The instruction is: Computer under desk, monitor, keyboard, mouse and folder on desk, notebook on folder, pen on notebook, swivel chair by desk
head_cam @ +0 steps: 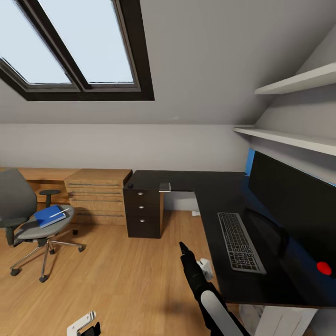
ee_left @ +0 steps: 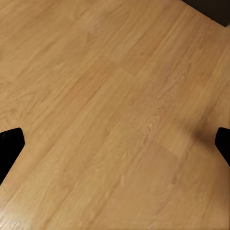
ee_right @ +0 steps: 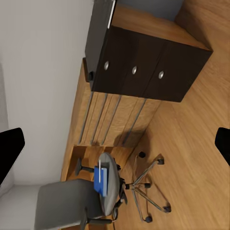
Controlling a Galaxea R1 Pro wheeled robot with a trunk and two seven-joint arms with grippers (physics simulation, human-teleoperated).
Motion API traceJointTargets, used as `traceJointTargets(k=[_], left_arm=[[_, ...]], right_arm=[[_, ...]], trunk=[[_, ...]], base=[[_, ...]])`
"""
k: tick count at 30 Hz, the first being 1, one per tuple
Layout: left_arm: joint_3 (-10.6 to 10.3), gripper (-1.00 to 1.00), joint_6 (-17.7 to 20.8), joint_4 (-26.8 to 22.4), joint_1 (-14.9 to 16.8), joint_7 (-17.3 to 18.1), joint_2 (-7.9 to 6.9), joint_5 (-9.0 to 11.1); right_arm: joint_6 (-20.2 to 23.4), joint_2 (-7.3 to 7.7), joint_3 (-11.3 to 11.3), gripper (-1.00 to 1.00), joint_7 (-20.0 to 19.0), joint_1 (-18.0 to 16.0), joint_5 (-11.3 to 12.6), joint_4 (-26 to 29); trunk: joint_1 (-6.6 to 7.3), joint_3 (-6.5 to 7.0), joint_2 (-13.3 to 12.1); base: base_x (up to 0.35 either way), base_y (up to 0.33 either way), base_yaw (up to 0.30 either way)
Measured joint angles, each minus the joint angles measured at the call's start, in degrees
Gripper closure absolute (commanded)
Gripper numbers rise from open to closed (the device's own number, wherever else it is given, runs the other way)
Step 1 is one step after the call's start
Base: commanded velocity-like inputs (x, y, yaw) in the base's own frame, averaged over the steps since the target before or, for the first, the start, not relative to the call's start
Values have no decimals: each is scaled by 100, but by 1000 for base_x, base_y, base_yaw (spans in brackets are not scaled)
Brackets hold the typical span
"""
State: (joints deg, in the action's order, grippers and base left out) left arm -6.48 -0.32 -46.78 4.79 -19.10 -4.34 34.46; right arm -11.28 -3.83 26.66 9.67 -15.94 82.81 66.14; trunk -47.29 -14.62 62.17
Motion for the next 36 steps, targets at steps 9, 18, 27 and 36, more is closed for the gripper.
traceJointTargets(k=[9,18,27,36], left_arm=[[-9,-100,3,68,1,16,20,-9],[-33,-100,15,149,1,18,28,-17],[-37,-100,21,161,1,18,30,-26],[-34,-100,16,159,1,23,31,-34]], right_arm=[[-305,26,-8,-100,21,0,6,-10],[-317,-12,41,-100,516,-267,-882,-732],[-305,-548,191,-100,1750,-917,-4631,-2123],[-308,-617,192,-100,1985,-1037,-5639,-2415]], trunk=[[2,27,0],[2,28,0],[0,28,0],[-1,28,0]], base=[[273,147,76],[323,34,4],[246,2,0],[29,130,0]])
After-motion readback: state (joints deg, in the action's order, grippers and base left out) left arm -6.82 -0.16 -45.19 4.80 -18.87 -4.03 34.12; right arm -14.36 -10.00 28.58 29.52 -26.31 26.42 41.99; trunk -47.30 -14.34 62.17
